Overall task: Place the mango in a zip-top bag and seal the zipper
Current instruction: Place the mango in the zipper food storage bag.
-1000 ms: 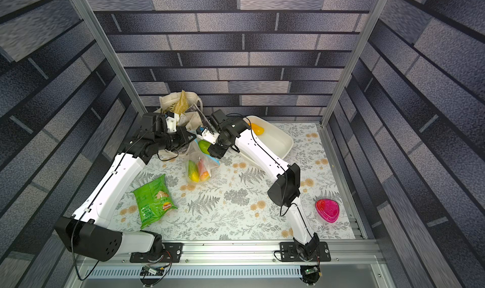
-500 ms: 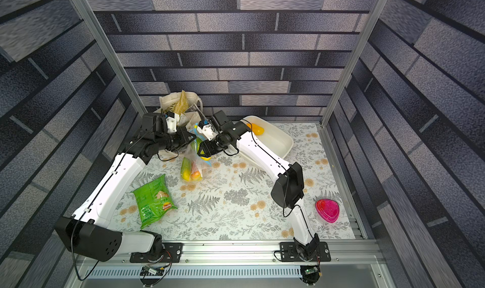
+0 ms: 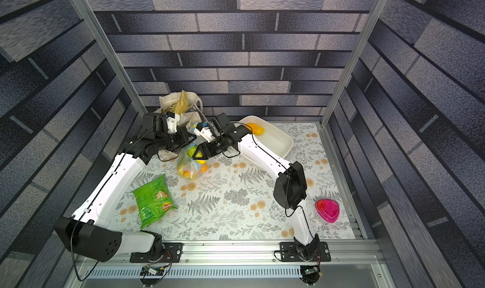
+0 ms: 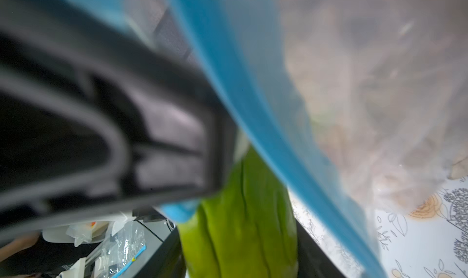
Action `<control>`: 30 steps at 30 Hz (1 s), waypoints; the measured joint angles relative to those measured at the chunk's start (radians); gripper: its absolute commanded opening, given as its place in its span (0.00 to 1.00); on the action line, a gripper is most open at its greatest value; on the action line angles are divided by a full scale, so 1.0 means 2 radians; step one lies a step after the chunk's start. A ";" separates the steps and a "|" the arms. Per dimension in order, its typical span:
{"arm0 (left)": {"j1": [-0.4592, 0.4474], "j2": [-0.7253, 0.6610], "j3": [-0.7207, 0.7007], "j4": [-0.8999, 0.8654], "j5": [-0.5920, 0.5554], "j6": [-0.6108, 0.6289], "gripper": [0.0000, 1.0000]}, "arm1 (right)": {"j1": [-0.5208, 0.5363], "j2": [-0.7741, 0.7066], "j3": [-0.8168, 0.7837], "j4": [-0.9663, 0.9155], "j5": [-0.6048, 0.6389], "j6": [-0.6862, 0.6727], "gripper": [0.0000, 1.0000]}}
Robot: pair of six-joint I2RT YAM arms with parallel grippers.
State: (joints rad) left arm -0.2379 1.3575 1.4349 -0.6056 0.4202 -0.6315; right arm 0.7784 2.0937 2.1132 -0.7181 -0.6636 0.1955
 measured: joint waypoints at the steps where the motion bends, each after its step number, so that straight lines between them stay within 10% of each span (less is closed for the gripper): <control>1: -0.002 0.000 0.000 0.000 0.000 0.000 0.00 | -0.001 0.000 0.003 0.010 0.004 0.019 0.70; 12: 0.002 0.001 0.000 0.009 -0.001 -0.013 0.00 | 0.002 -0.025 -0.056 0.076 0.146 0.145 0.79; 30: 0.022 0.000 -0.010 0.041 0.028 -0.068 0.00 | -0.015 -0.147 -0.116 0.091 0.277 0.104 0.92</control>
State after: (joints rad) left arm -0.1947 1.3575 1.4139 -0.5228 0.4755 -0.7677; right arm 0.7490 1.7992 1.8820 -0.5365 -0.1089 0.4026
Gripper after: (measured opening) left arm 0.049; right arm 0.921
